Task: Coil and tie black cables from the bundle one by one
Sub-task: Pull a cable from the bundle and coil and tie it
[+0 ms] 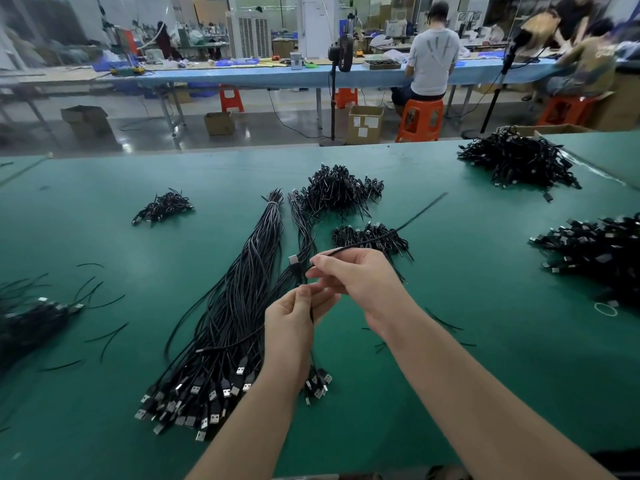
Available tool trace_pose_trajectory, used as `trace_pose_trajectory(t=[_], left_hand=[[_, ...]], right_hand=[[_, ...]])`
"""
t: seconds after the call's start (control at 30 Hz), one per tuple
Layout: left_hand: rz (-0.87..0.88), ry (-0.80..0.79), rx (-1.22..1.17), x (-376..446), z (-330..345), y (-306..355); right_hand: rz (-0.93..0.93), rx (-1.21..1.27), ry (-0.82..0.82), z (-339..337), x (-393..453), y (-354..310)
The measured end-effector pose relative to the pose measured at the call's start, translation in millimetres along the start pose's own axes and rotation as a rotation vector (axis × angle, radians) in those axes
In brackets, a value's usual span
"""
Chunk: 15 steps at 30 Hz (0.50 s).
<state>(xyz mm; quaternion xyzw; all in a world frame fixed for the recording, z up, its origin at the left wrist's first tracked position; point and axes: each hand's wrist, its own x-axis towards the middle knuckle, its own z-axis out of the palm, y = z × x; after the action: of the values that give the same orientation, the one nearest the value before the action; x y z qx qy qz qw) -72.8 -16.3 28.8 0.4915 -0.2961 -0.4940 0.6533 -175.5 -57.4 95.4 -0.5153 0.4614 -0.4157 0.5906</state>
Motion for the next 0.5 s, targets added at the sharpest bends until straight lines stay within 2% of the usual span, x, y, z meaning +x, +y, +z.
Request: trace_pose_trajectory(t=[0.1,0.23,0.37,0.5], left_hand=[[0.055,0.023,0.082,-2.1,3.8,-2.0],[0.064,0.032,0.068,-3.6,-0.6,2.0],[-0.014,0.158,-0.202,11.2,-2.6,18.4],[-0.008,0.175,-0.395,17.5,7.4,36.1]], right_hand=[[0.017,0.103,0.009,2.9,-5.5,-0.6],[0.053,0.16,-0.017,2.3,-10.0,0.3],[0.157,0.183,-0.08,6.1,-19.6,10.9],[0.459,0.462,-0.06,16.0,-26.6,25.5]])
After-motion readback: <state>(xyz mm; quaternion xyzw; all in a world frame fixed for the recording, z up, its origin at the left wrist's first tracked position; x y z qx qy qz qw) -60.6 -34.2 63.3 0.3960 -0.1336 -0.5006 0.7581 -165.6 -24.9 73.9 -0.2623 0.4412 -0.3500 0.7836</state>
